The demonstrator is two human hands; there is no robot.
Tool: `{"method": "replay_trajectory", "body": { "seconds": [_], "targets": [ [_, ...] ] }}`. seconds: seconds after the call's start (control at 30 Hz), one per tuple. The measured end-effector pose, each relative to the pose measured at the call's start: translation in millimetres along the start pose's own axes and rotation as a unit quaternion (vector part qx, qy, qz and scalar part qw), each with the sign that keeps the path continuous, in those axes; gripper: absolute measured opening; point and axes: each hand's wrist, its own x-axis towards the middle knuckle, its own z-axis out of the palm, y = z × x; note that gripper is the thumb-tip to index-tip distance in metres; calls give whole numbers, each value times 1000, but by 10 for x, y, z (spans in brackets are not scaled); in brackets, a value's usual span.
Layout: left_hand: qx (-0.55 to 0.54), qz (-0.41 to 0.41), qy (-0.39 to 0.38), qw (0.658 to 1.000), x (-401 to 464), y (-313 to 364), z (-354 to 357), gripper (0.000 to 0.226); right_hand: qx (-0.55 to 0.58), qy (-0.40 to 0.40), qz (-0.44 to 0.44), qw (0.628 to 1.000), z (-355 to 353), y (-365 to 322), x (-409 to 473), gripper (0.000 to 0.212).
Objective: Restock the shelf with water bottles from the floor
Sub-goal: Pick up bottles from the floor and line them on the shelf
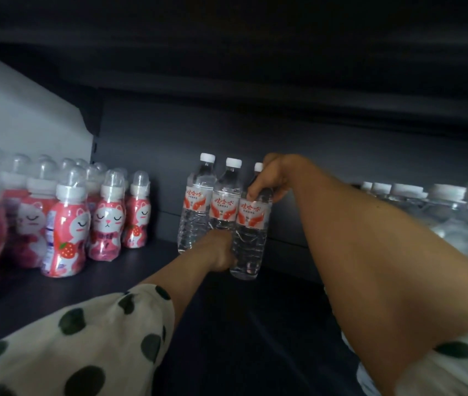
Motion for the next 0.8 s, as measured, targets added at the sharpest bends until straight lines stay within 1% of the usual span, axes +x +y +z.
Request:
{"method": "replay_trajectory", "body": {
  "seconds": [0.13, 0.23, 0.3, 0.5, 0.53, 0.57, 0.63, 0.73, 0.8],
  "targets": [
    [13, -1, -8, 1000, -6, 26, -15, 29, 0, -1, 3, 1000, -8, 0, 14, 99],
    [9, -1, -12, 1000, -31, 52, -43, 25, 0, 0, 1, 1000, 7, 21, 32, 96],
    [12, -7, -17, 1000, -61, 72, -80, 24, 4, -4, -1, 1000, 8, 38, 30, 97],
    [18, -13, -27, 999, -137, 88, -140, 20, 39, -9, 19, 999, 21, 106, 46, 110],
    [17, -12, -31, 999, -161, 109, -163, 21, 47, -4, 22, 999, 31, 111, 18, 107],
    [16, -8, -33, 999, -201, 140, -196, 20, 55, -3, 24, 998, 41, 108, -48, 99],
    [11, -5, -32, 999, -289, 194, -286, 11, 67, -4, 32, 997, 51, 81, -199, 81],
    [-3, -7, -22, 1000, -438, 229, -437, 11, 73, 31, 35, 996, 41, 31, -447, 81],
    [-1, -10, -18, 1000, -608, 250, -570, 11, 51, 35, 33, 998, 29, -10, -652, 82]
  ]
}}
